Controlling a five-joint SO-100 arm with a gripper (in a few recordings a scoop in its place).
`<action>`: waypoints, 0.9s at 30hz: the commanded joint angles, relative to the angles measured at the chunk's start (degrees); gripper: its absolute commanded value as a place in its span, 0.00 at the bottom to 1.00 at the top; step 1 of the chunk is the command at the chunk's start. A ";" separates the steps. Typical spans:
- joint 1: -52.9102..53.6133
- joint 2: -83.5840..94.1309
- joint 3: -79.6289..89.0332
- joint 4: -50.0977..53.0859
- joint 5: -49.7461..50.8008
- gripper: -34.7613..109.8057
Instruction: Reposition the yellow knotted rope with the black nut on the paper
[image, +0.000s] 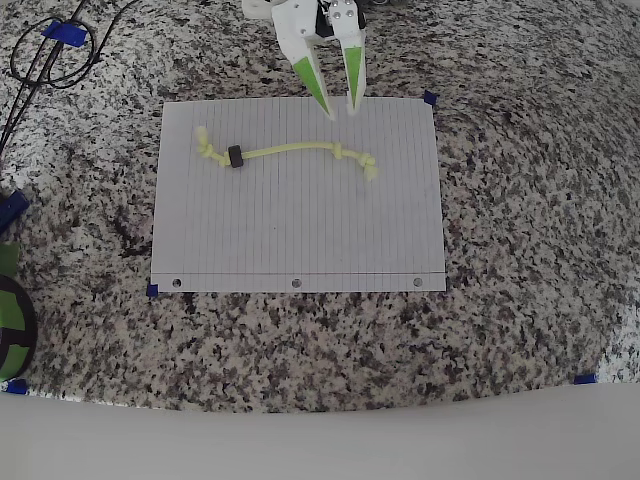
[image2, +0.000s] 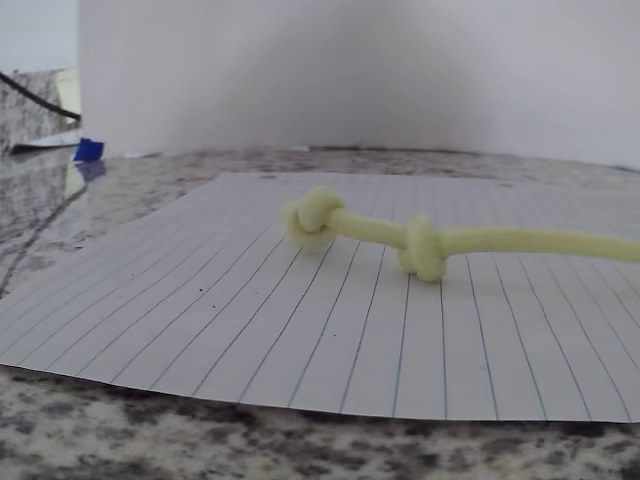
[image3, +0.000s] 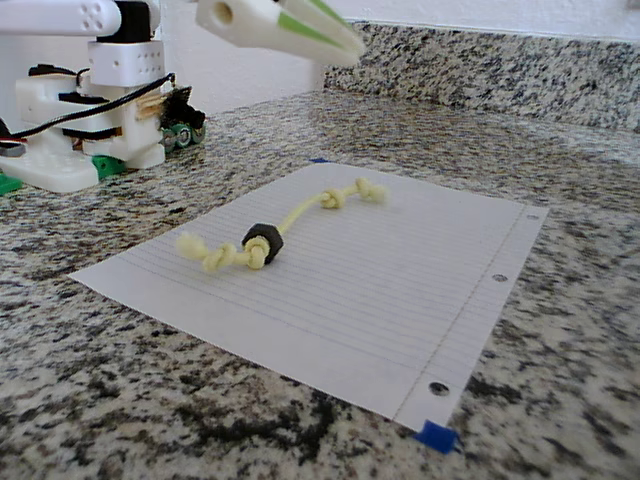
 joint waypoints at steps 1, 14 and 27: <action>3.60 2.02 -0.53 4.83 -14.41 0.36; 8.09 9.14 0.35 16.70 -54.93 0.24; 10.28 10.72 6.59 24.35 -74.27 0.24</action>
